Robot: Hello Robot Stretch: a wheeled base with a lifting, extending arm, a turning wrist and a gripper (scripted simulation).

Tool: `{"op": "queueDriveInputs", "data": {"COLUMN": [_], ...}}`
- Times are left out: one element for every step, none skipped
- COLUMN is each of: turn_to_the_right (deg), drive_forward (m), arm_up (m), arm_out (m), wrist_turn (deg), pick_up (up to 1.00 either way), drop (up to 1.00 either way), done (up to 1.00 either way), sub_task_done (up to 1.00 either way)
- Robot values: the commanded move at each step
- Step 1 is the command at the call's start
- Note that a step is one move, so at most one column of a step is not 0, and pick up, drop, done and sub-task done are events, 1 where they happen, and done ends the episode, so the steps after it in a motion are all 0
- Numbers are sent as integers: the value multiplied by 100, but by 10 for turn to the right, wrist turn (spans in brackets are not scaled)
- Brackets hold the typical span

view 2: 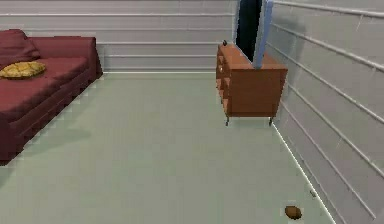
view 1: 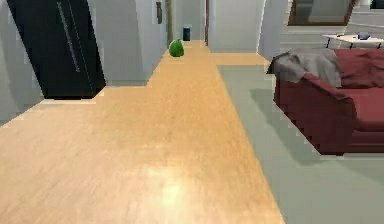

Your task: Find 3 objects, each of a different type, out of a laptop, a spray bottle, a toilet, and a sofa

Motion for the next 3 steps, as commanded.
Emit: {"op": "queueDriveInputs", "data": {"turn_to_the_right": [0,0,30], "drive_forward": [100,100,0], "arm_up": [0,0,0], "arm_out": [0,0,0], "wrist_turn": [0,0,0], "pick_up": [0,0,0], "drop": [0,0,0], "done": [0,0,0], "sub_task_done": [0,0,0]}}
